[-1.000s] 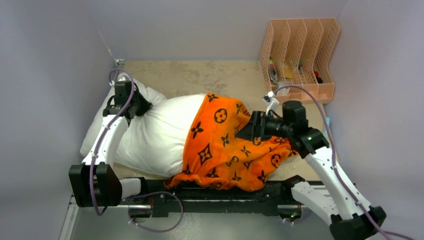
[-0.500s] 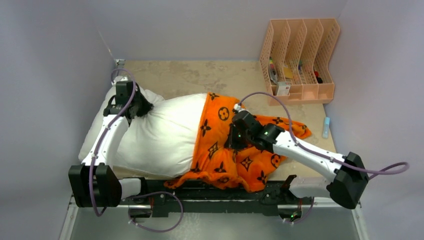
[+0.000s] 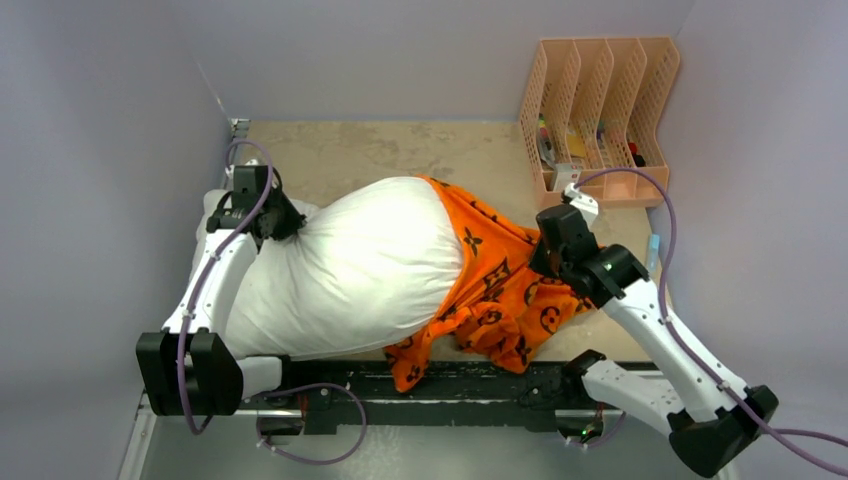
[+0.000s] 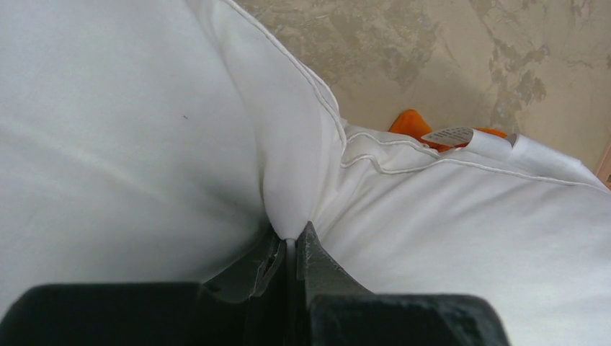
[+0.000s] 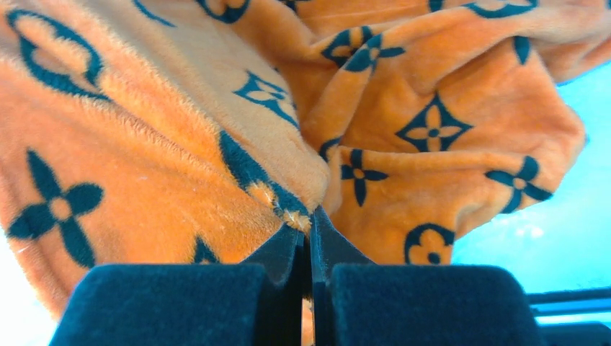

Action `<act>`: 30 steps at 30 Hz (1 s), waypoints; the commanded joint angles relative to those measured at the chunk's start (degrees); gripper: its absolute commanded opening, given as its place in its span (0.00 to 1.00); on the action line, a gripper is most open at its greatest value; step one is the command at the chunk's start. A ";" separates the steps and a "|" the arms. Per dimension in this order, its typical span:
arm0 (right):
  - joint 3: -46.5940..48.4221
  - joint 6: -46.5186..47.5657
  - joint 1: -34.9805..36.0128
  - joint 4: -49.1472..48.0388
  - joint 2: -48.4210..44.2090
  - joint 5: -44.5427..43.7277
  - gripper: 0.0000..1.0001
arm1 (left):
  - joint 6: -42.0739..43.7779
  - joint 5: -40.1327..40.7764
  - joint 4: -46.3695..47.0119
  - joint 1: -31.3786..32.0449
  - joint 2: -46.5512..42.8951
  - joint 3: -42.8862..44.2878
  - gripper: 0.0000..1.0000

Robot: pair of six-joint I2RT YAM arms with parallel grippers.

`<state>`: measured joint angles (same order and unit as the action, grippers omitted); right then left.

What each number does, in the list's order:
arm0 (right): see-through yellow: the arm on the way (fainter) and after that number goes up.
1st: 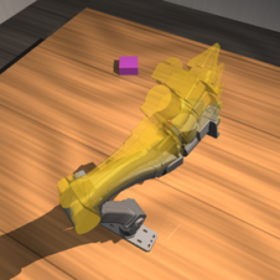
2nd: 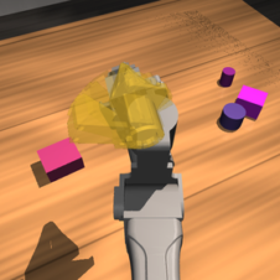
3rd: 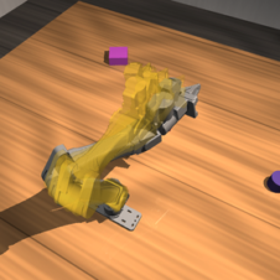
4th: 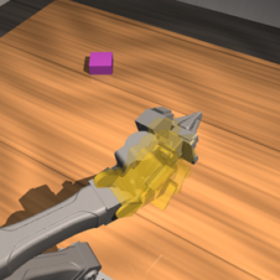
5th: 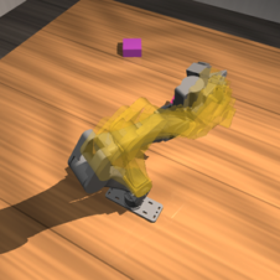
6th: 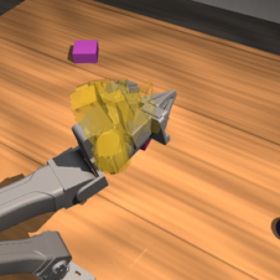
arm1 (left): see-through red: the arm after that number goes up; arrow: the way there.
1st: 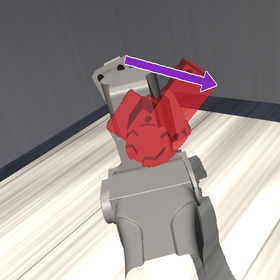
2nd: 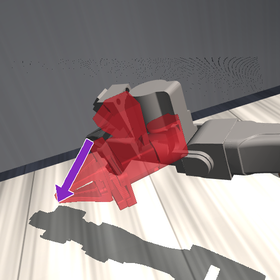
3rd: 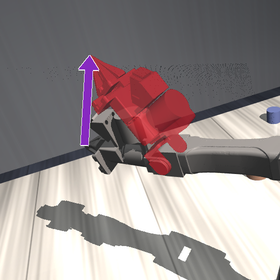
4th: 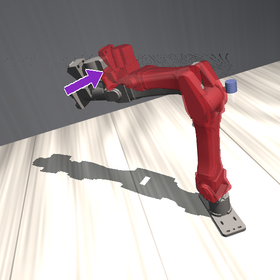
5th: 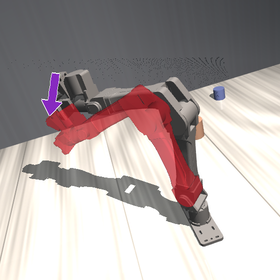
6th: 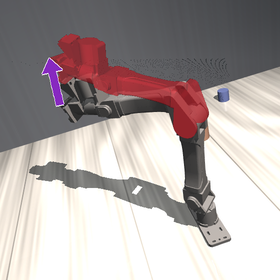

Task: Remove the pillowcase from the pillow
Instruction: Remove the pillow from the pillowcase.

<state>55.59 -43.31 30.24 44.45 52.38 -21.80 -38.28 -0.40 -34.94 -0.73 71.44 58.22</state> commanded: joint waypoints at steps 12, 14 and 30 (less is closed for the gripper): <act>17.55 9.84 -16.61 10.56 2.61 -16.34 0.00 | 4.09 8.98 -5.96 -1.90 -0.92 -3.66 0.00; 16.74 6.50 -16.76 11.60 1.52 -18.68 0.00 | 4.01 9.93 -5.93 -1.90 -0.59 -3.85 0.00; 34.51 14.34 -17.91 8.97 2.66 -30.11 0.00 | 5.32 3.29 -0.77 -2.87 -1.17 -7.68 0.00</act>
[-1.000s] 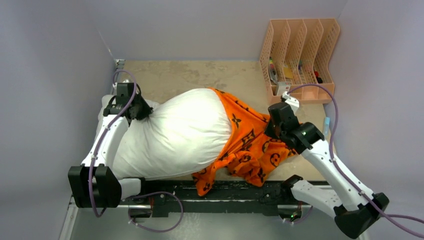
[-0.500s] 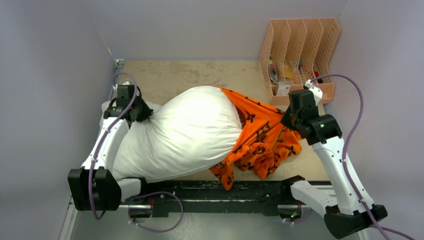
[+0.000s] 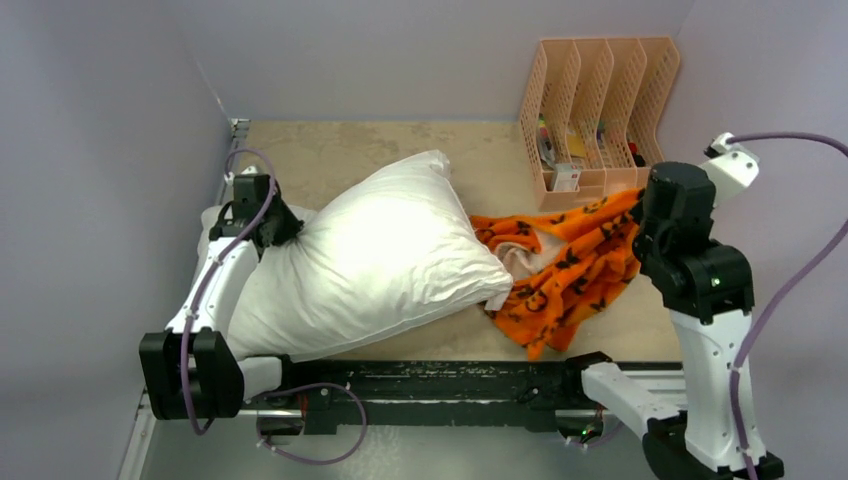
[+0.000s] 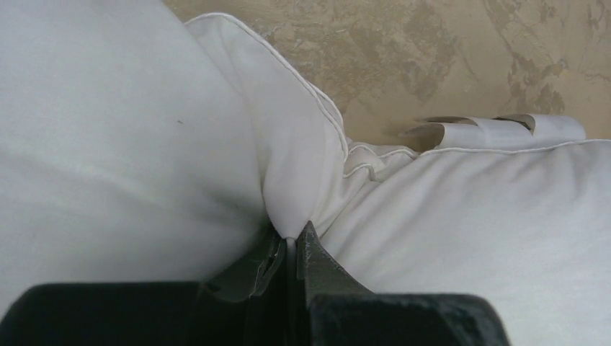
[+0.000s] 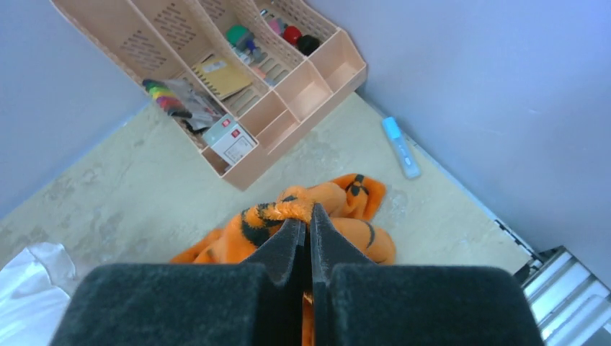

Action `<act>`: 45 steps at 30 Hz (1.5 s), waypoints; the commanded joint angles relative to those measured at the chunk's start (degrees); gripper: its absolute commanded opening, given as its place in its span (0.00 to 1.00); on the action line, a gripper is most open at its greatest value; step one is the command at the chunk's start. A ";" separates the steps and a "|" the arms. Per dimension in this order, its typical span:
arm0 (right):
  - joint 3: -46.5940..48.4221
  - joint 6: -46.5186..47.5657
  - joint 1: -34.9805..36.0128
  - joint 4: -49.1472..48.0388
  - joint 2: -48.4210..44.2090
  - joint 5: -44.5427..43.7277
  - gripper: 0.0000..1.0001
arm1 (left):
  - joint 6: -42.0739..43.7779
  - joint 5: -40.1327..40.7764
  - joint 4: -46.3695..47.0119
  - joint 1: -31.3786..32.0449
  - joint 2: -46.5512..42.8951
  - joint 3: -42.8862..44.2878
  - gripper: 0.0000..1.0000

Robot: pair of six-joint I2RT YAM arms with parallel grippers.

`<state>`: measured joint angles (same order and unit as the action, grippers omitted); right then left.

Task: Remove the pillowcase from the pillow
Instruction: Remove the pillow from the pillowcase, then move the pillow to the center of the board.

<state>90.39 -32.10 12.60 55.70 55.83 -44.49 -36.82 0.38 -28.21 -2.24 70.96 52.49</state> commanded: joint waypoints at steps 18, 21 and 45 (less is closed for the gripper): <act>-40.73 1.01 -0.29 -12.09 -1.50 47.11 0.52 | 2.70 -11.33 -7.22 -1.19 -2.26 -1.16 0.00; -34.29 0.61 -0.21 -6.46 -1.74 41.20 0.56 | 3.44 -12.65 -7.76 -1.11 -1.82 -0.56 0.00; -37.00 6.54 -0.25 -17.07 7.75 51.76 0.55 | -0.28 -8.89 -18.85 3.65 -13.14 9.93 0.64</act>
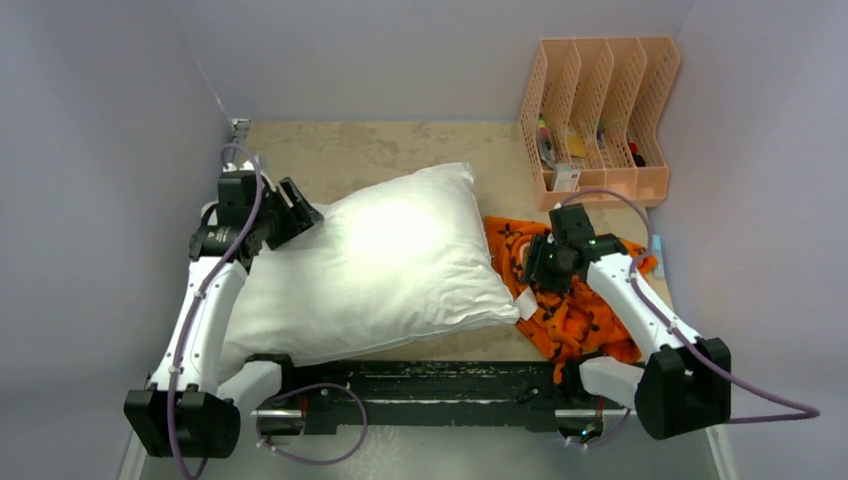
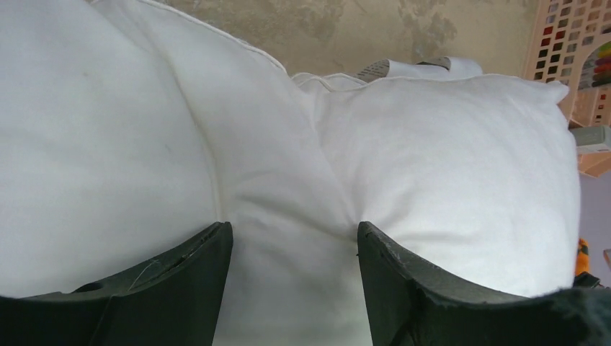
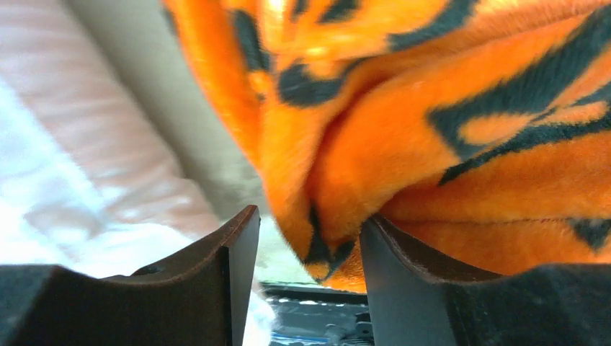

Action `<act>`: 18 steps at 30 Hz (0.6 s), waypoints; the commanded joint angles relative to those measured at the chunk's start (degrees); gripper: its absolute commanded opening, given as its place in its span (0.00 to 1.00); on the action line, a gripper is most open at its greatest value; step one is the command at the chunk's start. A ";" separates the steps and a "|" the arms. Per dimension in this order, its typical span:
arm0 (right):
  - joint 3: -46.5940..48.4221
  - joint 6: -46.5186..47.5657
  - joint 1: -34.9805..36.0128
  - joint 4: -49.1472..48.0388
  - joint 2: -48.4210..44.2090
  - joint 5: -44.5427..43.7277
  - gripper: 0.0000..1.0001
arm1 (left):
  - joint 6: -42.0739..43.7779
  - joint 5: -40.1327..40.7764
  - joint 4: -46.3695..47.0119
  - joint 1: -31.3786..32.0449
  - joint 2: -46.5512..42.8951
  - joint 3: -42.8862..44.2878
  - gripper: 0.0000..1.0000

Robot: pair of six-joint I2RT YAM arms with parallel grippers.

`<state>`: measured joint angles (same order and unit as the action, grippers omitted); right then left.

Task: Remove the pillowcase from the pillow
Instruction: Move the pillow to the center of the board.

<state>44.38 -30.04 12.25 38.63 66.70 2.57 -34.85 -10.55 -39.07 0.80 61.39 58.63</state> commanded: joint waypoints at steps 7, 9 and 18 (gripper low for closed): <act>19.44 9.21 0.14 -1.14 -14.29 16.94 0.82 | -8.15 6.40 -12.29 0.68 -10.02 4.56 0.64; 18.77 7.21 0.41 -4.62 -14.55 23.12 0.82 | -7.70 6.18 -14.90 0.65 -11.14 7.07 0.64; 28.49 8.41 37.87 -12.49 4.42 0.96 0.99 | -5.22 19.42 -29.60 0.67 -17.94 10.27 0.64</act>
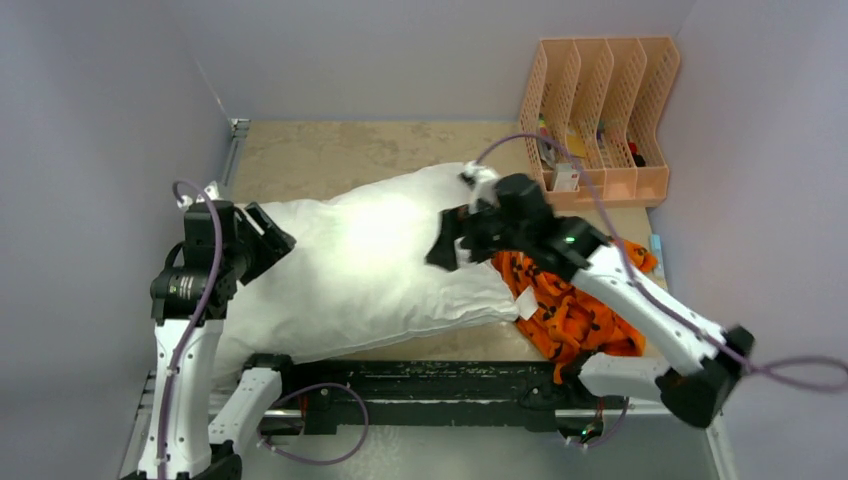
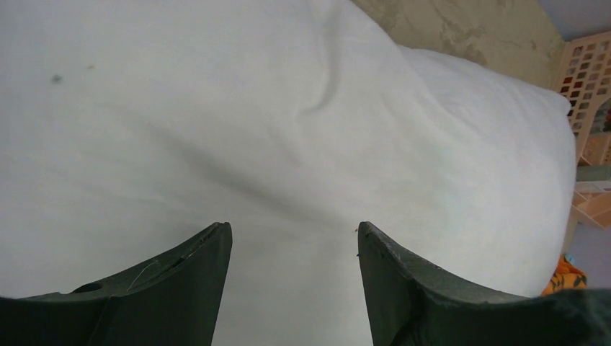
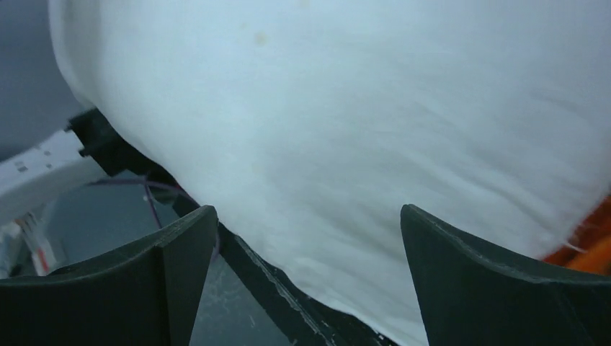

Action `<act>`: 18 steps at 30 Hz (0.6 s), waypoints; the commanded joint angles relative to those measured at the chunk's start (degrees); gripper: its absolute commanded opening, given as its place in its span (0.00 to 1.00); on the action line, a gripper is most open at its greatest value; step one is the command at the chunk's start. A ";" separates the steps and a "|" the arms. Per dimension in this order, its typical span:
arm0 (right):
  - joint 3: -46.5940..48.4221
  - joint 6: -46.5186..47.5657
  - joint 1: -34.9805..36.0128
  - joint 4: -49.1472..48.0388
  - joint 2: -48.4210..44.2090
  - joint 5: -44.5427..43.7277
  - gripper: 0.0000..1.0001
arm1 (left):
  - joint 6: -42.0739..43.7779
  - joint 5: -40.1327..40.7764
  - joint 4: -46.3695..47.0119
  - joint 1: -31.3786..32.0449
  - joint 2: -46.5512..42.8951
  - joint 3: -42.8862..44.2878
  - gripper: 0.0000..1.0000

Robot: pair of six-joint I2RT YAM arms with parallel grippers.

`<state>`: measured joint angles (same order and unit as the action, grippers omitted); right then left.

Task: Remove the pillowcase from the pillow
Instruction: Move the pillow to the center of the board.

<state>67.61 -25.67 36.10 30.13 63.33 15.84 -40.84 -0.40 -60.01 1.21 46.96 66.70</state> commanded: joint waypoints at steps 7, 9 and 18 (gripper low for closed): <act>7.56 -1.20 16.36 3.74 32.55 -40.06 0.99 | -1.80 22.89 -14.97 0.20 -5.80 3.40 0.64; 9.50 -6.37 11.67 8.43 37.01 -40.37 0.99 | -0.62 20.61 -12.55 0.26 -6.08 1.22 0.64; -0.91 -5.88 -1.97 -8.06 22.84 -23.77 0.99 | 1.04 8.48 13.96 0.22 8.96 -14.47 0.45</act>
<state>68.60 -33.58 39.94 23.20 86.80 -8.71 -39.53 14.04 -63.61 1.28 50.78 53.84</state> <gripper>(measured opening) 0.987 0.449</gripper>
